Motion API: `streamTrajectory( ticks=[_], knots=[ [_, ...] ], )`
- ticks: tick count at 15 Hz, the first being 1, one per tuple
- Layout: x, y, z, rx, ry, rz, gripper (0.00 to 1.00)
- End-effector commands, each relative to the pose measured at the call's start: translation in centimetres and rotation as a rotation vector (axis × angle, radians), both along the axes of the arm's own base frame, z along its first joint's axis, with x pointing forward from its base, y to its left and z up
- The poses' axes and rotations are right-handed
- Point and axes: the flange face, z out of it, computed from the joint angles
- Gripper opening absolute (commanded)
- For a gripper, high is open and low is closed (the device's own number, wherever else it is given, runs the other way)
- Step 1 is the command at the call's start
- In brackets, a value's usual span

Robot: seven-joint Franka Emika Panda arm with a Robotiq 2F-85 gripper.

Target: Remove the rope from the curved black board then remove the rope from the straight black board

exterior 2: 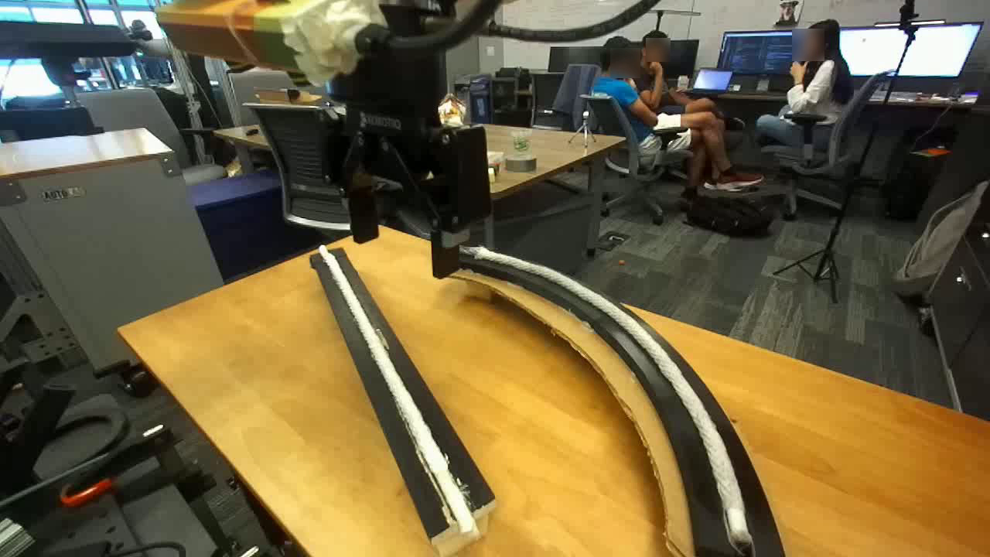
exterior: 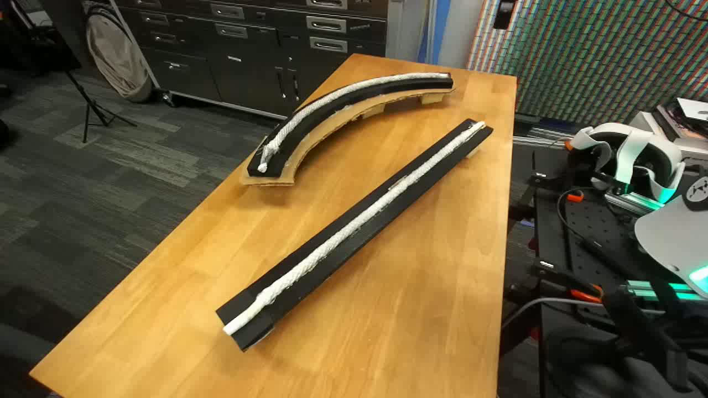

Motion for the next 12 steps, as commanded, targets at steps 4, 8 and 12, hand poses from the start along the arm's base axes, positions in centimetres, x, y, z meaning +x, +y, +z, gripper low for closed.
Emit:
streamTrajectory(
  ticks=[4, 8, 12],
  knots=[
    [0.3, -0.2, 0.7, -0.005, -0.013, -0.001, 1.00],
    [2.6, 0.9, 1.0, 0.074, -0.053, -0.100, 1.00],
    [9.7, 6.5, 4.4, 0.224, -0.145, -0.253, 1.00]
  ],
)
